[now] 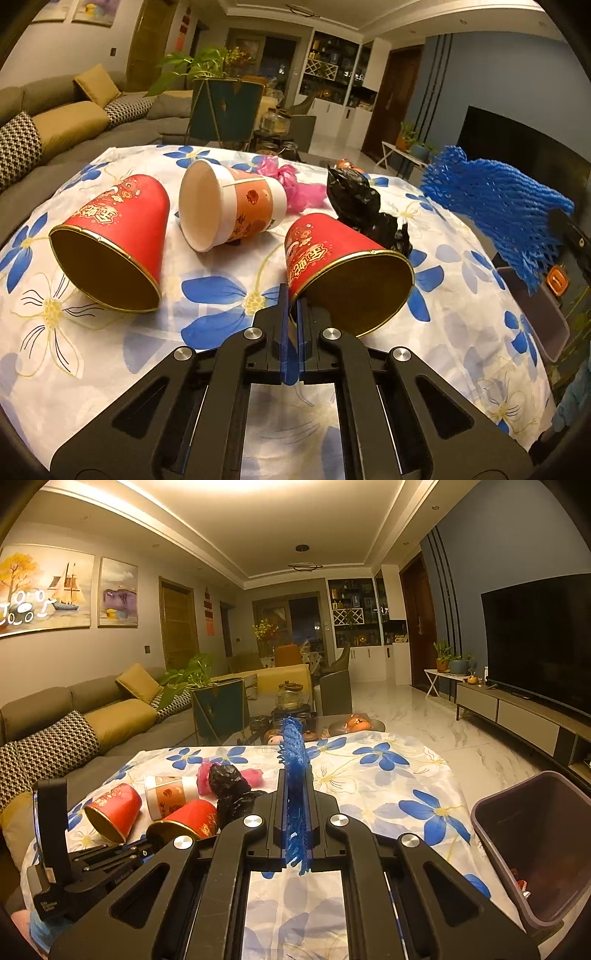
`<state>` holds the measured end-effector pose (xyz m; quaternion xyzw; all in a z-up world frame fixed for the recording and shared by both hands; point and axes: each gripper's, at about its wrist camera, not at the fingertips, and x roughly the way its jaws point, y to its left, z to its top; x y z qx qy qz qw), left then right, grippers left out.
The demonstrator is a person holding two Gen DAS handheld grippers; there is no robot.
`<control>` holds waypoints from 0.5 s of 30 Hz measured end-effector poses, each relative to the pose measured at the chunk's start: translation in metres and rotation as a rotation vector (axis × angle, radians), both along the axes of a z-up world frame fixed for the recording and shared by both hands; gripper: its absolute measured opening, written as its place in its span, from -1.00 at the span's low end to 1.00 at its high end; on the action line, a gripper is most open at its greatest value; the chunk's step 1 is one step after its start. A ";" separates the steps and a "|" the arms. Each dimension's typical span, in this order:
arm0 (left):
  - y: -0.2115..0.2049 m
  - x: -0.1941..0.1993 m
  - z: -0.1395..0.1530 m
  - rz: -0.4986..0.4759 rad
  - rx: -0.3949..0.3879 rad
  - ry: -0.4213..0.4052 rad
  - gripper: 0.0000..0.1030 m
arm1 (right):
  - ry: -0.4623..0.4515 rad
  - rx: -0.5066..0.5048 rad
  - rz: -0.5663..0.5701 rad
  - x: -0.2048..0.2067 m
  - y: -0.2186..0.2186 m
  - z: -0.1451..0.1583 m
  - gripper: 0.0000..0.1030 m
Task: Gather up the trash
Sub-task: 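Grasp the blue mesh net with the right tool while the left tool grasps a red paper cup, then carry the red cup and blue mesh with both tools over the grey bin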
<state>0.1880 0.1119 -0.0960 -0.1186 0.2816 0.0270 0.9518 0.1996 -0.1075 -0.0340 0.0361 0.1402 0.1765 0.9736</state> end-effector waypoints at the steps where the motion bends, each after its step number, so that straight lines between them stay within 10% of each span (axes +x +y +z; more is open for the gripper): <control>1: 0.000 -0.001 0.001 0.003 0.001 -0.005 -0.95 | -0.001 -0.001 -0.004 -0.002 -0.002 0.001 -0.86; 15: -0.027 -0.036 0.047 -0.018 -0.005 -0.133 -0.95 | -0.047 0.002 -0.043 -0.035 -0.030 0.013 -0.86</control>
